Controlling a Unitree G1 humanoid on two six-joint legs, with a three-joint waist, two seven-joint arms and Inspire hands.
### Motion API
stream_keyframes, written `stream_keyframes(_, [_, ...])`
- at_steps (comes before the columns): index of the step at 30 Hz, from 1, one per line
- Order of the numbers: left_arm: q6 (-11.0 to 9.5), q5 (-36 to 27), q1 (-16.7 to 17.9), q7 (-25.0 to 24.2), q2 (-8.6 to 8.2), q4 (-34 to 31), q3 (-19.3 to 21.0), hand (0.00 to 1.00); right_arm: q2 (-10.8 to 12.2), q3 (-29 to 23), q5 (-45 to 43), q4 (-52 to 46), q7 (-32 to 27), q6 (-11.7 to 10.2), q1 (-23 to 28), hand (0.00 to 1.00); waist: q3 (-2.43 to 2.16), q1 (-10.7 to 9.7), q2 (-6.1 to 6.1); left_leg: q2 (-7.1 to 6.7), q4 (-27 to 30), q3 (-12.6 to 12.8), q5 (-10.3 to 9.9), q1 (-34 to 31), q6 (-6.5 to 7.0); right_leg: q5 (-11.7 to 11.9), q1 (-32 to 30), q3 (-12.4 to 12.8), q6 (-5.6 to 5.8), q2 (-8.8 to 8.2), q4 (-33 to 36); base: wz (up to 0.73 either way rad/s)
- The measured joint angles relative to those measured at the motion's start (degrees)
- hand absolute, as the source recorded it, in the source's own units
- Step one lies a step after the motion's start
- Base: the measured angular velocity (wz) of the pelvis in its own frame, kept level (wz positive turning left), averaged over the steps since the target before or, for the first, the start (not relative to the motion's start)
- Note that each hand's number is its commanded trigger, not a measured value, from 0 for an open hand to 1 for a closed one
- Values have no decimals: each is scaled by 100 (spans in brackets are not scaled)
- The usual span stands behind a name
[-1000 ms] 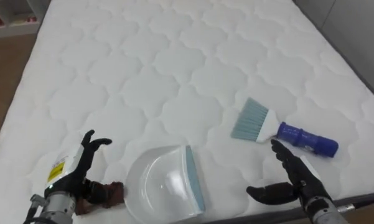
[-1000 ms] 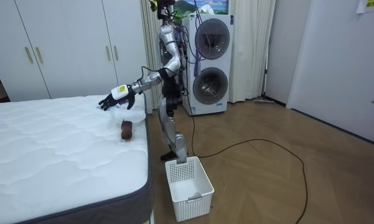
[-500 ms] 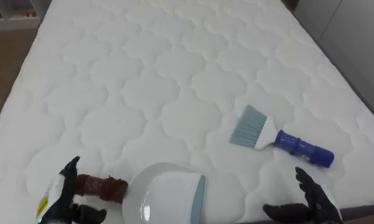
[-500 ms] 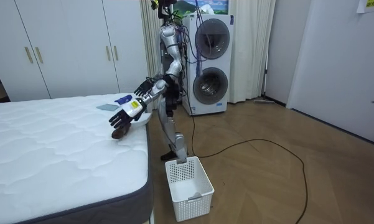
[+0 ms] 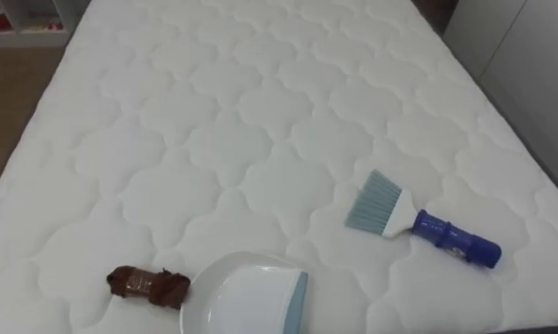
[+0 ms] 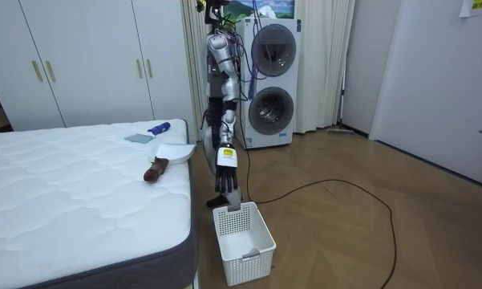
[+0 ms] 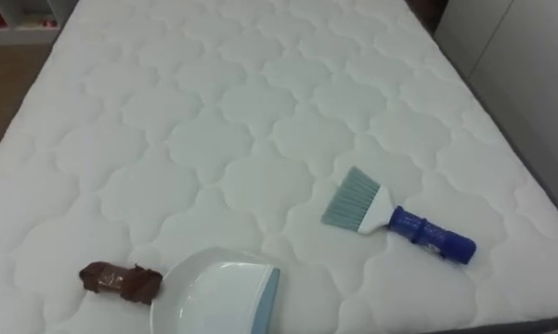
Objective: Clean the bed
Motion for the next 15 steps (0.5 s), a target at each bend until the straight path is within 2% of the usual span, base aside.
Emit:
stream_keyframes(2, [101,-43,-46,-156,-4,259,1,0,17,40,-209,190,160,102,-47,0,-2,12,-2,0,3,3,0,41,0,1,40,0,-1,0,4,2])
stream_keyframes(3, [186,-104,-75,-302,-22,354,11,0,35,65,-424,289,261,167,-68,0,12,15,-22,2,4,10,0,64,1,1,62,-7,-1,-1,4,0])
stream_keyframes(5, [289,-95,-98,-531,-65,363,4,0,60,129,-797,460,434,237,-118,0,-6,13,12,2,17,25,-2,70,2,3,69,-8,-3,-3,6,0])
stream_keyframes(6, [370,-96,-152,-690,-76,397,-26,0,66,247,-1048,469,531,337,-123,0,1,16,4,2,54,26,-2,69,2,3,67,-10,-4,-4,16,0])
stream_keyframes(7, [418,-99,-184,-765,-75,405,-88,0,68,296,-1127,470,584,370,-124,0,3,8,2,2,66,19,-2,67,2,4,69,-13,-4,-4,17,0])
stream_keyframes(9, [532,-30,-306,-1072,-82,403,-458,0,112,438,-1390,473,707,452,-143,0,8,-20,6,2,71,7,-2,63,2,4,81,-19,-4,-4,10,0])
stream_keyframes(12, [602,277,-513,-1443,-138,404,-696,0,174,459,-1745,473,884,469,-192,0,6,-103,14,1,74,4,-2,56,2,4,77,-23,-4,-5,6,0])
stream_keyframes(15, [606,297,-698,-1709,-171,407,-865,0,177,651,-2022,468,922,480,-229,0,0,-133,32,1,86,20,-2,47,2,5,47,3,-6,6,18,-7])
